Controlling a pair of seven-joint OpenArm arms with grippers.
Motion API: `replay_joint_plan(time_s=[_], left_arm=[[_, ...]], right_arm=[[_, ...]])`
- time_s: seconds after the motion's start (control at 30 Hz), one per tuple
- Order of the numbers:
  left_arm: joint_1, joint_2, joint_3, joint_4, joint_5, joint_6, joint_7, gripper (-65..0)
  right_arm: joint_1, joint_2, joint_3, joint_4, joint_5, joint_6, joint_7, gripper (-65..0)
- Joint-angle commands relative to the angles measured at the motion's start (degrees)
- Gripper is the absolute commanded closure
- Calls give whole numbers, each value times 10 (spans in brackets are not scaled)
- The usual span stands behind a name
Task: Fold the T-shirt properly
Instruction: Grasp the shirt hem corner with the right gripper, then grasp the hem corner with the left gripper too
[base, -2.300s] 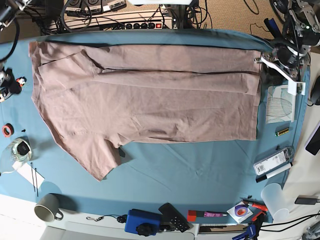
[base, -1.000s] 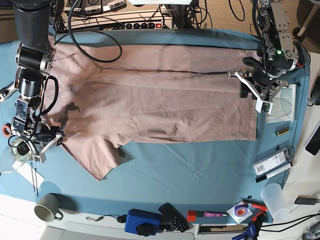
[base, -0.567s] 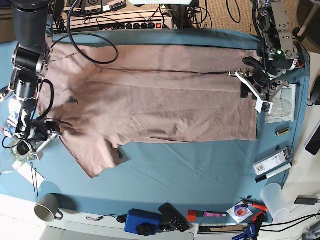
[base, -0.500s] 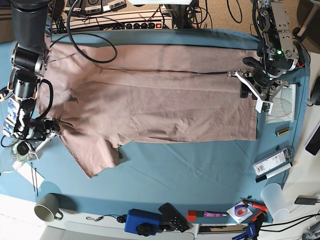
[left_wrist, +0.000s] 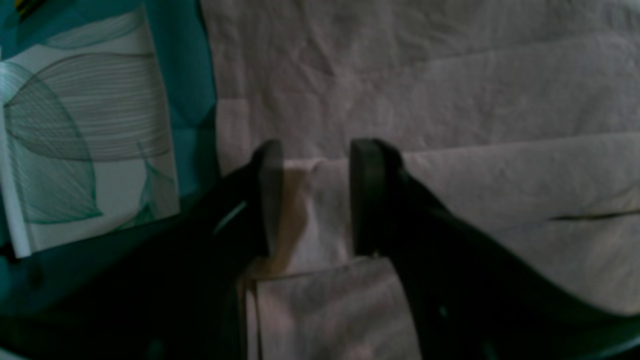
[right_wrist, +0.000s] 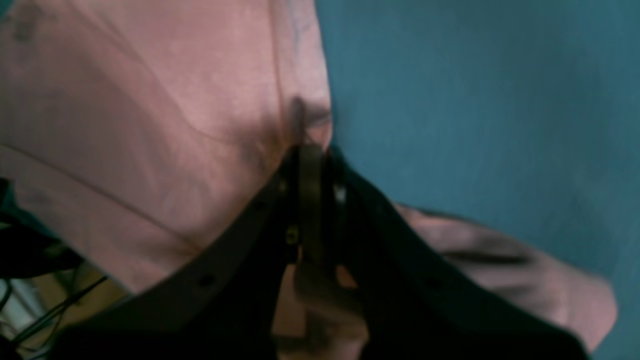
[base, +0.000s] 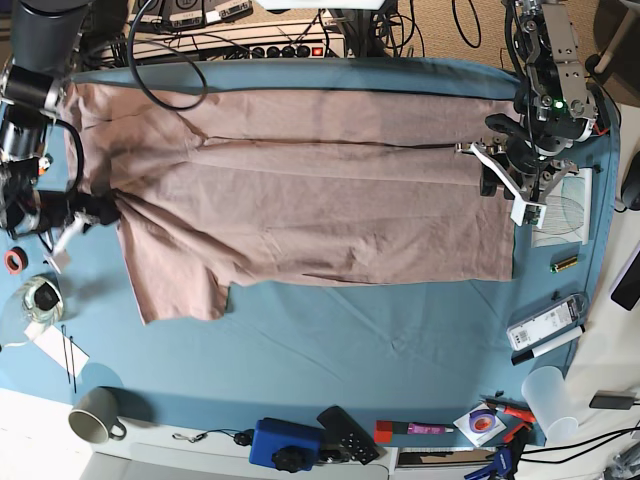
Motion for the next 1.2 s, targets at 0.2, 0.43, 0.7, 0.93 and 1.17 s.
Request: replay_joint_plan(time_s=[0.2,0.43,0.7,0.93,1.17], left_arm=[[-6,-5,-1,10,-2,0,-12,-230],[-6,-5,-1,10,-2,0,-12,-230],[-7,-5,-1,10,-2,0,-12,-230],[-12,-5,-1,10,-2,0,-16,-230],[-11,-5,-1,10,-2,0,-16,-230]], right_arm=[[-37,21,74,26,68,-1,-14,0],[-35,22,166,76,70,-1,-14,-194],[-11,17,208,126,12,-1,64,-223],[49,-52,207,126,-198,-1,197,-223],[65,-130,205,123,-355,-7,294,-223]])
